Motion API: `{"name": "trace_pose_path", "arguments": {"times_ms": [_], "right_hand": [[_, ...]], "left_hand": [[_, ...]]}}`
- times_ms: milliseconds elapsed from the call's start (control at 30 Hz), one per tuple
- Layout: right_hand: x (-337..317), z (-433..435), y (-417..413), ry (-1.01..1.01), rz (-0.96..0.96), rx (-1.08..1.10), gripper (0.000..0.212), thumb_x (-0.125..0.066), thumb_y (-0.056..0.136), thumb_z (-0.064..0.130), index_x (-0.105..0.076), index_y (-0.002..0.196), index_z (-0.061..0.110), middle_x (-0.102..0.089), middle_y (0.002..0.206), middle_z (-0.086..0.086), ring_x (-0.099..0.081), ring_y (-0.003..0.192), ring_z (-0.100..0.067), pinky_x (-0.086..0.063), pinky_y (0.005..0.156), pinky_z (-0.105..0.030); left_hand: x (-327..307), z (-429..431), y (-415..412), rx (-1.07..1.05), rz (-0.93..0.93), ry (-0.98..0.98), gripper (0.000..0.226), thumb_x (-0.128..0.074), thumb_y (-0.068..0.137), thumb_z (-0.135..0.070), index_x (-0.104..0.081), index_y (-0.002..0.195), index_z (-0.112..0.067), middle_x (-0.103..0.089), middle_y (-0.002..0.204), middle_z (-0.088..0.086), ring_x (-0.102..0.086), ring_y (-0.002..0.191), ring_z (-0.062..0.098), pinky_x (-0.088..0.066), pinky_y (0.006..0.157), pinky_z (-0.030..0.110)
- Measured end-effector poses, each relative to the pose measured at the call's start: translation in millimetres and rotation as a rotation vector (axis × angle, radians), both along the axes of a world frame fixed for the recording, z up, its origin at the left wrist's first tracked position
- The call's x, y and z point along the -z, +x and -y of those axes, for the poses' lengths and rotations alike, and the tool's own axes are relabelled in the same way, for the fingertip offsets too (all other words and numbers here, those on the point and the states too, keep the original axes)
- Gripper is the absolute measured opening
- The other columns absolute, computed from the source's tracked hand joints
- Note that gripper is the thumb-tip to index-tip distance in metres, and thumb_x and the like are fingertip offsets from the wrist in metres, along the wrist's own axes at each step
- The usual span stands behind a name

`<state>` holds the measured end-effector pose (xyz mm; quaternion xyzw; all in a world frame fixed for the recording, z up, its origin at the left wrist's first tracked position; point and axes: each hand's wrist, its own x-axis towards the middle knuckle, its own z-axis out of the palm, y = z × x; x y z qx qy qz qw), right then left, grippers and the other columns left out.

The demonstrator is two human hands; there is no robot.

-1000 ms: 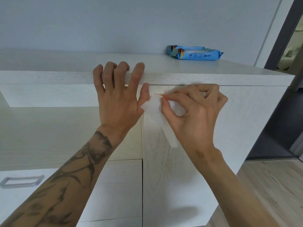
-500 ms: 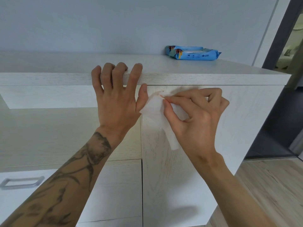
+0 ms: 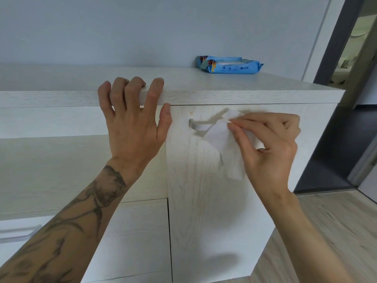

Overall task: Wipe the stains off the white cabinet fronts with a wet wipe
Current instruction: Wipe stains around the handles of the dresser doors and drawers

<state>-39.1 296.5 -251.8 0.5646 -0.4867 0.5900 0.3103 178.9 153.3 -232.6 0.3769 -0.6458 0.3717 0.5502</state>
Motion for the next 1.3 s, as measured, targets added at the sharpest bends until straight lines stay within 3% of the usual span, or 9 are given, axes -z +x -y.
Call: {"name": "trace_pose_path", "arguments": {"times_ms": [133,233,300,400,500,700,933,1200,1300], "right_hand": [[3,-4,-10,0.032,0.246,-0.019,0.005,-0.074,0.1,0.021,-0.076,0.105,0.022,-0.068,0.109,0.012,-0.061,0.108,-0.02,-0.049,0.093,-0.024],[-3,-3,-9,0.034,0.391,-0.092,0.011,-0.071,0.102,0.018,-0.071,0.107,0.028,-0.066,0.104,0.019,-0.062,0.095,0.002,-0.052,0.084,-0.017],[-7,-3,-6,0.056,0.39,-0.156,0.017,-0.07,0.102,0.013,-0.072,0.109,0.028,-0.069,0.105,0.019,-0.066,0.097,-0.001,-0.053,0.084,-0.017],[-4,-7,0,0.143,0.34,-0.27,0.023,-0.068,0.1,0.003,-0.078,0.113,0.02,-0.074,0.115,0.005,-0.07,0.108,-0.009,-0.056,0.091,-0.022],[-2,-10,-3,0.199,0.382,-0.363,0.023,-0.074,0.098,0.006,-0.078,0.119,0.014,-0.072,0.123,-0.003,-0.07,0.113,-0.014,-0.058,0.096,-0.025],[2,-12,-4,0.125,0.368,-0.331,0.021,-0.078,0.094,0.005,-0.079,0.113,0.015,-0.074,0.113,-0.002,-0.072,0.111,-0.014,-0.06,0.099,-0.037],[-3,-10,-9,0.18,0.418,-0.4,0.021,-0.07,0.099,-0.001,-0.078,0.111,0.014,-0.076,0.114,-0.003,-0.071,0.111,-0.011,-0.056,0.098,-0.02],[-6,-8,-11,0.194,0.437,-0.404,0.023,-0.068,0.098,-0.005,-0.079,0.11,0.012,-0.075,0.112,-0.001,-0.071,0.108,-0.011,-0.056,0.096,-0.021],[1,-14,-5,0.164,0.451,-0.442,0.026,-0.07,0.096,-0.005,-0.08,0.103,0.019,-0.076,0.107,0.003,-0.072,0.102,-0.015,-0.057,0.093,-0.022]], "left_hand": [[-2,0,0,-0.01,-0.008,-0.021,0.038,-0.044,0.109,-0.038,-0.05,0.14,-0.018,-0.055,0.126,0.018,-0.039,0.127,0.035,-0.026,0.12,0.058],[-1,0,-1,-0.006,-0.006,-0.033,0.039,-0.042,0.11,-0.038,-0.051,0.141,-0.017,-0.051,0.128,0.016,-0.038,0.127,0.035,-0.02,0.122,0.055],[-1,0,0,-0.006,-0.004,-0.042,0.039,-0.042,0.11,-0.038,-0.051,0.141,-0.017,-0.048,0.129,0.015,-0.038,0.127,0.035,-0.019,0.122,0.054],[-1,0,0,-0.013,-0.011,-0.054,0.039,-0.042,0.11,-0.037,-0.052,0.141,-0.015,-0.051,0.128,0.017,-0.037,0.127,0.035,-0.017,0.122,0.053],[-1,-1,0,-0.017,-0.015,-0.057,0.04,-0.041,0.11,-0.037,-0.052,0.141,-0.015,-0.053,0.128,0.019,-0.037,0.127,0.036,-0.016,0.122,0.052],[-2,-1,0,-0.026,-0.016,-0.065,0.041,-0.039,0.11,-0.038,-0.053,0.141,-0.014,-0.054,0.127,0.02,-0.036,0.127,0.035,-0.012,0.123,0.05],[-1,0,0,-0.03,-0.014,-0.082,0.041,-0.039,0.111,-0.038,-0.052,0.141,-0.014,-0.052,0.127,0.02,-0.036,0.127,0.035,-0.012,0.123,0.05],[-2,1,-1,-0.023,-0.014,-0.079,0.041,-0.038,0.111,-0.039,-0.051,0.14,-0.014,-0.047,0.128,0.016,-0.036,0.128,0.034,-0.012,0.123,0.049],[-2,1,-1,-0.019,-0.015,-0.081,0.041,-0.037,0.111,-0.04,-0.051,0.14,-0.014,-0.044,0.129,0.014,-0.036,0.128,0.034,-0.011,0.123,0.048]]}}
